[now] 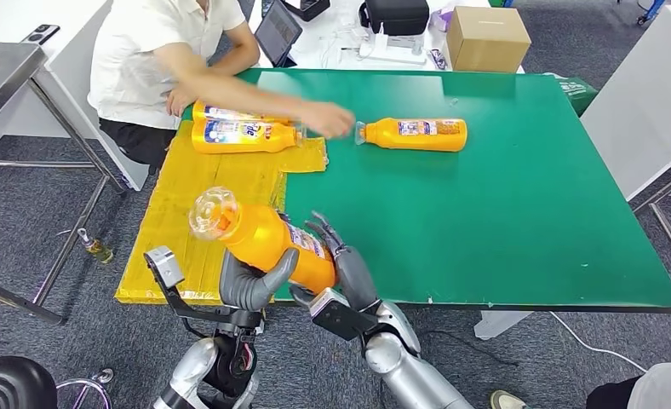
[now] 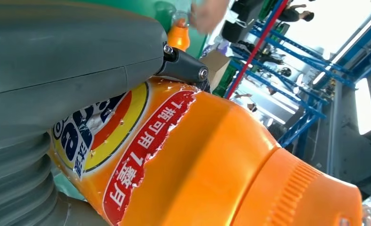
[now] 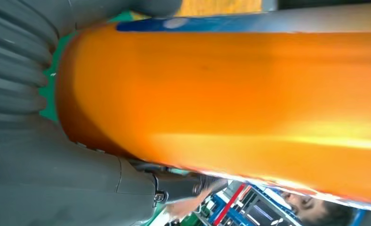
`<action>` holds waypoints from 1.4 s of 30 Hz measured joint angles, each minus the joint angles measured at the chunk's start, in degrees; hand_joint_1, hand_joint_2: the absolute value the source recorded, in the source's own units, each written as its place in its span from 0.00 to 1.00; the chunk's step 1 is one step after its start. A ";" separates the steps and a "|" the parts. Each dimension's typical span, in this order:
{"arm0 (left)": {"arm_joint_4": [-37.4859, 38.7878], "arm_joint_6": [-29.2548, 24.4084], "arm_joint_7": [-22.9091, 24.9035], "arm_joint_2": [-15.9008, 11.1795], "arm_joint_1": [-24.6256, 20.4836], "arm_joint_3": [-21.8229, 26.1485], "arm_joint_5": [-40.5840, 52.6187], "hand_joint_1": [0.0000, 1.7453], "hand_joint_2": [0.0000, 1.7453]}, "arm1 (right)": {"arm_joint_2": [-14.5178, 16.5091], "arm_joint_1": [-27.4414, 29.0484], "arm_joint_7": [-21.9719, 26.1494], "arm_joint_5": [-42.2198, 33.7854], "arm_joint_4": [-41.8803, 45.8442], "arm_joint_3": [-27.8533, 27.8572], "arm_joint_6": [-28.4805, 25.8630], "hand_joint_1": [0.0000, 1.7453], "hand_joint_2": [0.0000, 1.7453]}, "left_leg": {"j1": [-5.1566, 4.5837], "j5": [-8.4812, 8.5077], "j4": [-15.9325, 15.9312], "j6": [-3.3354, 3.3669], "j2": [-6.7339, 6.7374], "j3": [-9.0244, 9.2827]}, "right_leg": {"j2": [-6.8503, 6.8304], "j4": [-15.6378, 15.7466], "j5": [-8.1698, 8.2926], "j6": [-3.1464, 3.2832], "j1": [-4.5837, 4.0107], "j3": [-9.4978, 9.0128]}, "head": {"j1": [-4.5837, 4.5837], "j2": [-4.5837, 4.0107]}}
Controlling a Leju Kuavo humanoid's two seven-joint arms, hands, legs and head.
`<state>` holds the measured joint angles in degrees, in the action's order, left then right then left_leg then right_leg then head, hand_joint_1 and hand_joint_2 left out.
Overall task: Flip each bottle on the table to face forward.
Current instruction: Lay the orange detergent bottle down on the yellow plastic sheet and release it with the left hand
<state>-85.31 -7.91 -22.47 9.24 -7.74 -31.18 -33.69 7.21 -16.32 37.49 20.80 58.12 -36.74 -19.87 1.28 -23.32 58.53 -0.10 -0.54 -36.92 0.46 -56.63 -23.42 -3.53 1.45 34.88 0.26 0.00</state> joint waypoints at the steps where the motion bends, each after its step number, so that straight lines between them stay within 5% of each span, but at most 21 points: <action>1: 0.00 0.28 0.01 -0.11 -0.02 0.04 0.01 1.00 1.00 | 0.00 0.23 0.28 0.01 0.36 -0.05 -0.86 0.00 1.00 | 0.00 0.00 0.00 0.00 0.00 0.00 | 0.00 0.00 0.00 0.00 0.00 0.00 | 0.01 0.00; 7: 0.00 3.91 1.17 -1.45 -0.04 0.68 0.61 1.00 1.00 | -0.56 3.48 2.36 10.32 7.91 -1.79 -17.22 0.00 1.00 | 0.00 -0.01 0.00 -0.01 0.00 -0.03 | 0.00 0.00 -0.01 0.00 0.00 0.03 | 0.02 0.00; 13: -1.17 3.54 0.59 -4.09 0.84 4.12 10.12 1.00 1.00 | 2.53 10.48 2.52 31.42 23.51 8.38 -19.80 0.00 1.00 | 0.04 -0.01 -0.01 -0.01 -0.02 -0.07 | -0.02 -0.01 -0.02 0.02 -0.04 0.04 | 0.02 0.00; 17: -2.45 0.64 1.93 -5.68 1.32 6.96 19.09 1.00 1.00 | 5.24 12.63 2.49 33.54 32.37 17.97 -20.18 0.00 0.00 | 0.03 0.00 -0.01 -0.01 -0.03 -0.05 | -0.02 0.00 -0.01 0.02 -0.03 0.04 | 0.03 0.00; 28: 7.77 -19.51 4.09 -8.49 -5.86 12.55 49.66 1.00 1.00 | 8.80 14.03 2.47 34.32 40.24 29.74 -20.26 0.00 0.00 | 0.08 0.04 -0.01 -0.02 0.02 0.01 | 0.00 -0.01 0.09 0.10 -0.08 0.04 | 0.01 0.00; 40: 13.07 -21.67 4.63 -9.21 -8.50 13.71 52.61 1.00 1.00 | 9.63 14.27 2.48 34.26 41.88 31.68 -20.26 0.00 0.00 | 0.07 0.03 -0.01 -0.02 0.02 -0.02 | 0.01 -0.01 0.07 0.10 -0.07 0.05 | 0.02 0.00; 42: 13.81 -24.92 6.94 -9.25 -8.90 13.68 59.08 1.00 1.00 | 9.73 14.31 2.48 33.90 42.26 31.81 -20.27 0.00 0.50 | 0.07 0.03 -0.01 -0.02 0.02 -0.02 | 0.01 -0.01 0.07 0.10 -0.08 0.06 | 0.02 0.00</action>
<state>-71.50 -32.83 -15.53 -0.02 -16.63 -17.50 25.39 16.94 -2.01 39.97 54.70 100.38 -4.93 -40.14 1.35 -23.29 58.52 -0.12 -0.53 -36.94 0.46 -56.64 -23.35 -3.43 1.38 34.94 0.27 0.00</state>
